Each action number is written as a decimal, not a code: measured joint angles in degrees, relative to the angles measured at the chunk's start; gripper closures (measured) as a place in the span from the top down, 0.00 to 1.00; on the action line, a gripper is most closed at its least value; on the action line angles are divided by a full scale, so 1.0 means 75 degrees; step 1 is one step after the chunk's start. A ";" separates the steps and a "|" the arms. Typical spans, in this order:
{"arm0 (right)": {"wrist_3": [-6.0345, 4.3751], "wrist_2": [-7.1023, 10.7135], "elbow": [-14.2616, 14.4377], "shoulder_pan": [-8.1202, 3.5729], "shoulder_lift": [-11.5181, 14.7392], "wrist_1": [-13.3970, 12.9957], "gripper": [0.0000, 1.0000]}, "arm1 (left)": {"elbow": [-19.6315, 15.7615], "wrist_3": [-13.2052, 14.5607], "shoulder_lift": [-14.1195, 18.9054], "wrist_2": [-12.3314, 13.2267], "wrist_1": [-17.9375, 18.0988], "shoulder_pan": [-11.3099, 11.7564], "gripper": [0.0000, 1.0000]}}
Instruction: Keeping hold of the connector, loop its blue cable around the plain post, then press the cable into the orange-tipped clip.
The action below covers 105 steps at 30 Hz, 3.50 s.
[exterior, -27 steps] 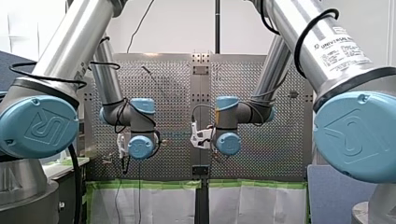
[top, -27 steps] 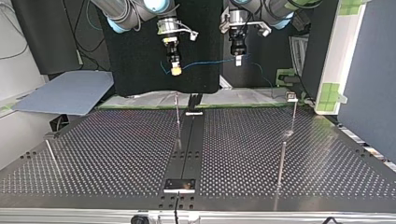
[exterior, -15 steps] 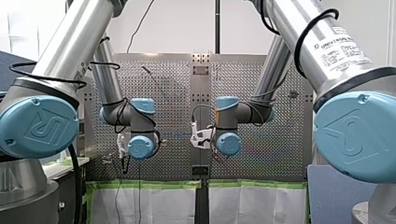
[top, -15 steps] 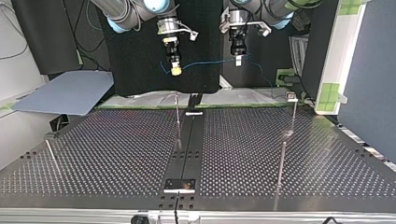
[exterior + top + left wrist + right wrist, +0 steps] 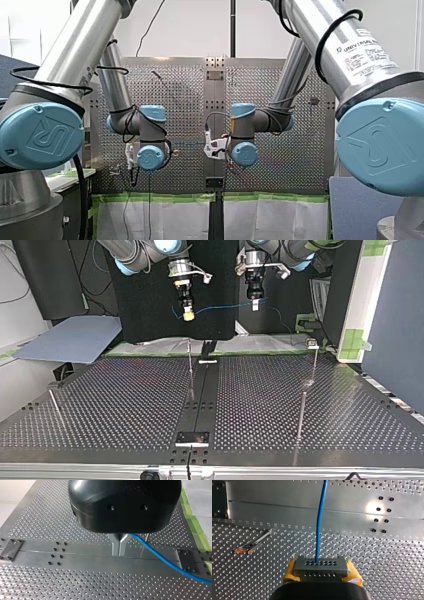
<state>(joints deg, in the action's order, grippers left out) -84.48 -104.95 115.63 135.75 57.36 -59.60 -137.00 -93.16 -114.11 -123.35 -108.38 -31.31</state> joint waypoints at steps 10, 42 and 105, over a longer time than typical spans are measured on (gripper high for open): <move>0.0000 0.0000 0.0000 0.0000 0.0000 0.0000 0.00 | 0.0000 0.0000 0.0000 0.0000 0.0000 0.0000 0.00; 0.0001 -0.0001 0.0000 0.0000 0.0000 0.0000 0.00 | 0.0000 0.0000 0.0000 0.0000 0.0000 0.0000 0.00; 0.0000 0.0012 0.0001 0.0000 0.0000 0.0012 0.00 | 0.0106 0.0129 -0.1249 0.0035 0.0070 -0.0012 0.00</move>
<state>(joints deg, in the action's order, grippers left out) -84.48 -104.86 115.63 135.75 57.36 -59.51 -136.21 -92.19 -123.48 -123.09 -107.85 -31.40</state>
